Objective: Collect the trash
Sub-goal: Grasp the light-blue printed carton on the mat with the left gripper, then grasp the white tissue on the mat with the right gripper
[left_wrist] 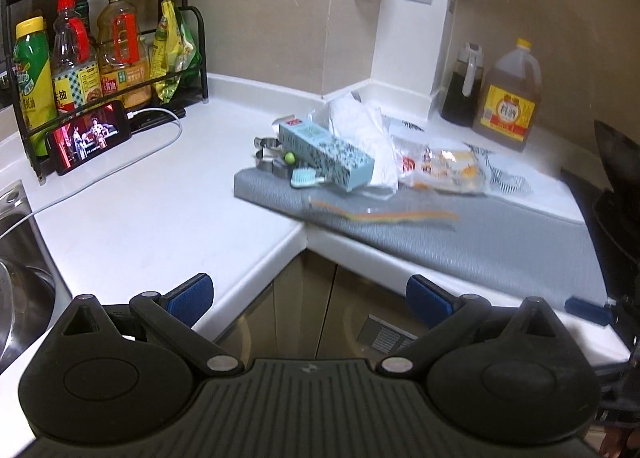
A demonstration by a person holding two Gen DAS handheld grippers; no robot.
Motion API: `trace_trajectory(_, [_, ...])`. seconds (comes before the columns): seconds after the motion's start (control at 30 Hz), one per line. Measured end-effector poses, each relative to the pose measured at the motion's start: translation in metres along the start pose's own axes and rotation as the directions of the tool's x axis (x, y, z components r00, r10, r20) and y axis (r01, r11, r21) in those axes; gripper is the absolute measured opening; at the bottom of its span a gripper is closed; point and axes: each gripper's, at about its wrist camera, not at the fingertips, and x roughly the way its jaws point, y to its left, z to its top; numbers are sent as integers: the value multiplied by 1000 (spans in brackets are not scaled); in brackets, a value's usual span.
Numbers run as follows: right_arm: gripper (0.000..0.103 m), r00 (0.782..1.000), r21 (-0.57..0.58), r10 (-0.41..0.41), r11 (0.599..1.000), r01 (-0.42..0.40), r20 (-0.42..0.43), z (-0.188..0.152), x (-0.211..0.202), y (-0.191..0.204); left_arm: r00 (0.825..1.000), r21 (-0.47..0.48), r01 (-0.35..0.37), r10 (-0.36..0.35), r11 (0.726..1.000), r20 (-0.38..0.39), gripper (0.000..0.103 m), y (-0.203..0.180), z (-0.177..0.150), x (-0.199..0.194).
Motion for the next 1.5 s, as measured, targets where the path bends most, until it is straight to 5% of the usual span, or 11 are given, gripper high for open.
trace_trajectory(0.4, [89,999,25,-25,999,24,46,19,14,-17,999,-150,5,1,989,37,103,10,98,56])
trace_trajectory(0.83, [90,999,38,-19,999,18,26,27,35,-29,991,-247,-28,-5,969,-132,100,4,146,187])
trace_trajectory(0.9, [90,999,42,-27,999,27,19,27,38,-31,989,-245,-31,-7,969,-150,96,1,146,198])
trace_trajectory(1.0, [90,999,55,-32,998,31,5,28,43,-35,982,-261,-23,-28,965,-189,63,3,145,212])
trace_trajectory(1.13, [90,1000,51,-24,998,24,11,33,49,-34,985,-310,-26,-28,951,-170,47,17,148,208])
trace_trajectory(1.5, [90,986,-66,84,995,-75,142,108,126,15,997,-356,67,-80,932,-20,43,65,137,137])
